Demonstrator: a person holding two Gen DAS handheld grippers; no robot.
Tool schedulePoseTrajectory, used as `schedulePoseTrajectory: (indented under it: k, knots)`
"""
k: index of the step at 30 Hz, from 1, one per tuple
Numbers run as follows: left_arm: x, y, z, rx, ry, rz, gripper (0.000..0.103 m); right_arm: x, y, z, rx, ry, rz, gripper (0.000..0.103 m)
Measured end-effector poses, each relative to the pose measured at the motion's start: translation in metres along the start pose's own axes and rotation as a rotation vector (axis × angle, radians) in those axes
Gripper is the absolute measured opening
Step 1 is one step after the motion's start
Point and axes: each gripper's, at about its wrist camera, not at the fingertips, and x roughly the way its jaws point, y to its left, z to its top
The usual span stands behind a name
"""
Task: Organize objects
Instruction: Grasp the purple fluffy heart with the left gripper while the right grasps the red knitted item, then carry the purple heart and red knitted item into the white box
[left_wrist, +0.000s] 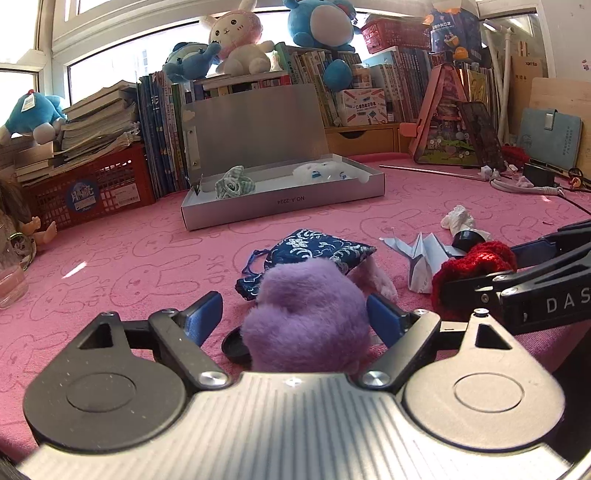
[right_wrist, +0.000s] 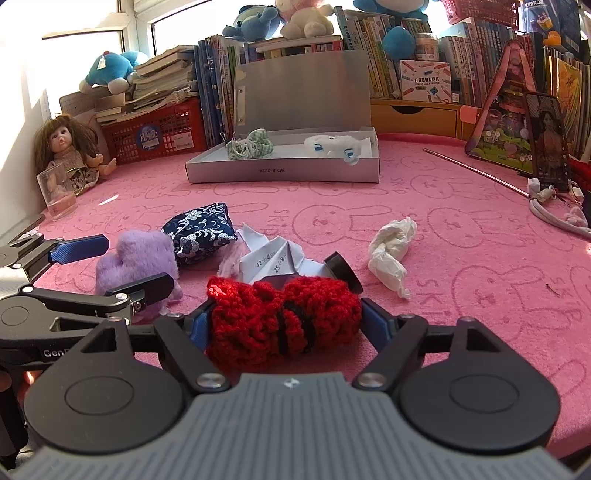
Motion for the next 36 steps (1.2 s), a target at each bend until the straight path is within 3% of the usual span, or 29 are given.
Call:
schedulePoseTrajectory:
  k: [5, 16, 26, 36]
  knots:
    - [0.003, -0.004, -0.002, -0.008, 0.025, -0.033, 0.070, -0.002, 0.000, 0.000, -0.002, -0.005, -0.002, 0.076]
    - [0.002, 0.005, 0.002, -0.072, 0.038, -0.067, 0.067, -0.004, 0.003, 0.000, -0.018, -0.025, -0.027, 0.071]
    - [-0.005, 0.018, 0.019, -0.144, 0.009, -0.103, 0.055, -0.017, -0.003, 0.014, 0.029, -0.092, -0.025, 0.070]
    - [0.010, 0.001, 0.008, -0.045, 0.057, -0.075, 0.062, -0.015, -0.006, 0.011, 0.041, -0.084, -0.042, 0.070]
